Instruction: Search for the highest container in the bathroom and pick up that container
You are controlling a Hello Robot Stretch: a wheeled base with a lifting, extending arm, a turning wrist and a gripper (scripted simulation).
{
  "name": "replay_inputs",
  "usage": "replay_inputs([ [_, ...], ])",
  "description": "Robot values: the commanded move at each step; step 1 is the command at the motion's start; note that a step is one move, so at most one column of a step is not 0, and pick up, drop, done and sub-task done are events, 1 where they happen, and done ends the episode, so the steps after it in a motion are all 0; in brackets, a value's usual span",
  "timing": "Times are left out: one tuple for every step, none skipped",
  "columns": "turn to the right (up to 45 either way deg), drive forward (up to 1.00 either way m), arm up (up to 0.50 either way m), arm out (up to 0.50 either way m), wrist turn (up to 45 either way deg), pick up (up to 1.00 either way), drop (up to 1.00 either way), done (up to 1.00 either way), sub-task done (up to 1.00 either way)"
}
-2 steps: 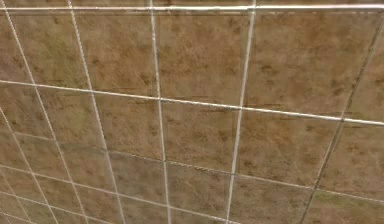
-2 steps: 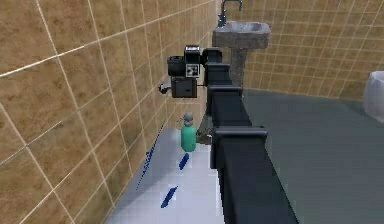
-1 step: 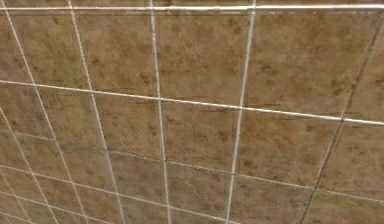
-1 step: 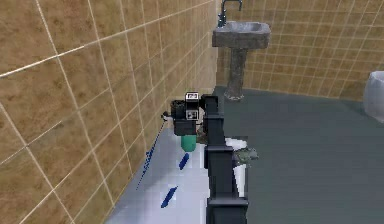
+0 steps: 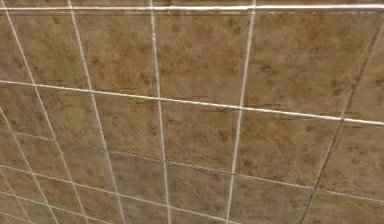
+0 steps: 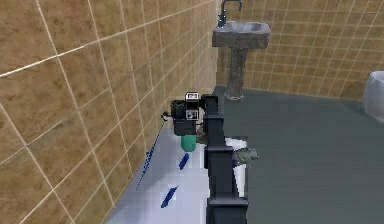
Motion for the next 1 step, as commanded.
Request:
replay_inputs([
  [0.0, 0.0, 0.1, 0.0, 0.0, 0.0, 0.0, 0.0, 0.0],
])
